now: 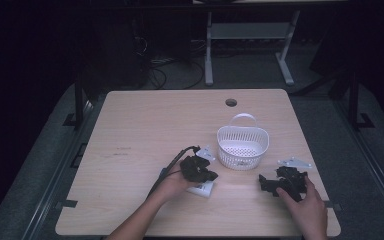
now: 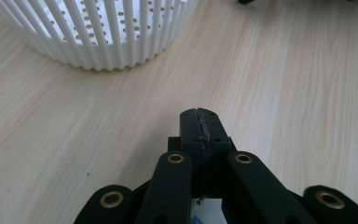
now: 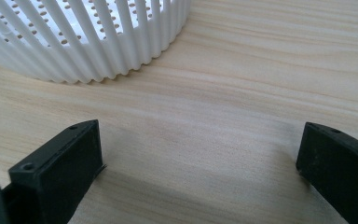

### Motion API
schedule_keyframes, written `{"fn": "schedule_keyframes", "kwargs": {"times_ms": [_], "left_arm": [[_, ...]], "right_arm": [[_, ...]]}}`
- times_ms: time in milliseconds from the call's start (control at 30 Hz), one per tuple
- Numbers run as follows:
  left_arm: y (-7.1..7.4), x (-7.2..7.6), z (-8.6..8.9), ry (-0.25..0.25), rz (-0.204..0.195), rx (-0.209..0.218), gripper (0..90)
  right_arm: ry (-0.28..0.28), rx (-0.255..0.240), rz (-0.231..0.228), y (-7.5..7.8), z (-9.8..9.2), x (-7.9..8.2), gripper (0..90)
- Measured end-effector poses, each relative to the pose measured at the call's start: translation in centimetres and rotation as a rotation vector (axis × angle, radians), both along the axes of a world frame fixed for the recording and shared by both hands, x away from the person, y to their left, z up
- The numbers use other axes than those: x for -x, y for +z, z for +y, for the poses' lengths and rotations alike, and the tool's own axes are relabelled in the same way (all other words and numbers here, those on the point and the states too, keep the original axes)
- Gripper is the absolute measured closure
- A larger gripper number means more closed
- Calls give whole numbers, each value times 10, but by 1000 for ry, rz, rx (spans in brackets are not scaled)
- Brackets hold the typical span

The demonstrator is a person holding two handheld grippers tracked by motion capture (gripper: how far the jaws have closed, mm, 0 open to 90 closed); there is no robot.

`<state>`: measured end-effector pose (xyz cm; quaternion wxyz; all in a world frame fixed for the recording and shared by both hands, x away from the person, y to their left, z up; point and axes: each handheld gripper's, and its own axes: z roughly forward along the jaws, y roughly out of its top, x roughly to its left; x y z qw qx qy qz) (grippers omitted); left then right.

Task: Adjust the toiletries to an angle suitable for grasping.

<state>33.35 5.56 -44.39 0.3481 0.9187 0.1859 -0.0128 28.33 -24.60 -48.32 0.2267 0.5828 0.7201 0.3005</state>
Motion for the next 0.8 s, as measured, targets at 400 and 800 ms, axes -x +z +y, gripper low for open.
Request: {"fn": "schedule_keyframes", "kwargs": {"times_ms": [400,800], "left_arm": [[-1,17,7,-24,10,-16,900],[-2,33,23,-29,24,-29,900]], "right_arm": [[0,0,0,0,0,0,0],[0,0,0,0,0,0,0]]}}
